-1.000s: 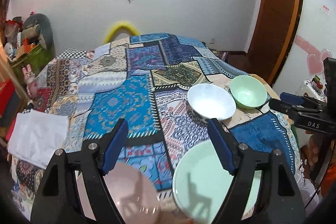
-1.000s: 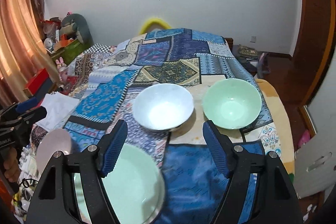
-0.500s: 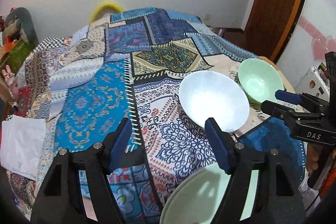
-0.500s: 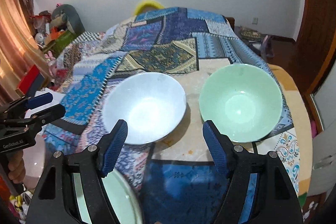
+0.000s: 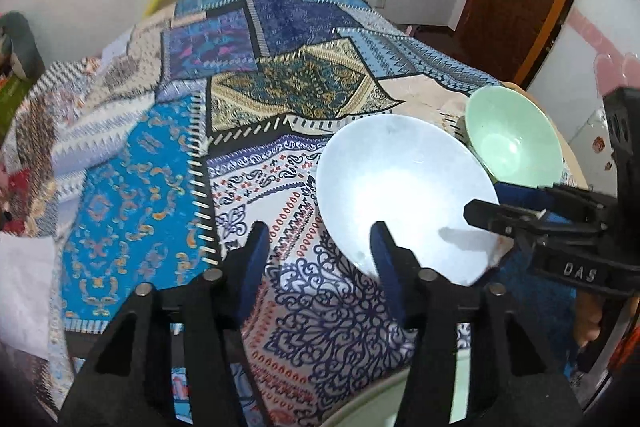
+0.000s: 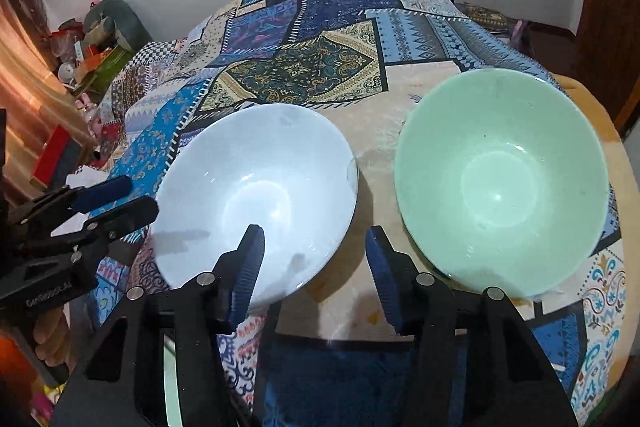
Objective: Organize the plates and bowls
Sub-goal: 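Grasp the white spotted bowl rim with both grippers, then lift the white bowl with both grippers and carry it over the pink bowl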
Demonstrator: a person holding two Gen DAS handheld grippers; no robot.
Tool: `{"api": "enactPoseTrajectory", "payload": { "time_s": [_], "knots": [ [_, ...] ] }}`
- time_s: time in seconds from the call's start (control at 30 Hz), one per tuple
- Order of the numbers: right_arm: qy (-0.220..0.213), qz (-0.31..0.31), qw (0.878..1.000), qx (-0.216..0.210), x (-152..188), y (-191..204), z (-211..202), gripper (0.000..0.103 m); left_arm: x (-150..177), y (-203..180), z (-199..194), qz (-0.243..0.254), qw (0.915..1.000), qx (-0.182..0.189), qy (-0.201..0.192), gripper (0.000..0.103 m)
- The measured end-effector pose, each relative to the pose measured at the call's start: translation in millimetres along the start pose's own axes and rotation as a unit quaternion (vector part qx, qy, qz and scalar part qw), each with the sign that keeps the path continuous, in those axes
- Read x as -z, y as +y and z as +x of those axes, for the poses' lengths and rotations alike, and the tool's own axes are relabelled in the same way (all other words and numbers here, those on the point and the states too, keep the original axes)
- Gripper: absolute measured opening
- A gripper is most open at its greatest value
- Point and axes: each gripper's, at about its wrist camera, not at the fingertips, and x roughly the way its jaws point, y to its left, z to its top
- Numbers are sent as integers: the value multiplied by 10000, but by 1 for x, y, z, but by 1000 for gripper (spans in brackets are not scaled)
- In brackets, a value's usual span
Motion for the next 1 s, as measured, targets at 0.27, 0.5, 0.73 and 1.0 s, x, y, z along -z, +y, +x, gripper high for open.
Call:
{"api": "enactPoseTrajectory", "payload": {
  "time_s": [0.27,0.5,0.73,1.0],
  "knots": [
    [121,70,9999,-69,-4,-2,18,39,-10,4,36,-179,9982,232,514,32],
    [253,200,9993,-186,-7,-7,29,21,-12,-6,47,8,9978,231,628,19],
    [187,267,9992,-222,-5,-7,28,20,-11,-11,47,106,9983,75,568,16],
    [149,155,9995,-221,-1,2,17,19,-3,-15,26,284,9989,-122,358,15]
  ]
}}
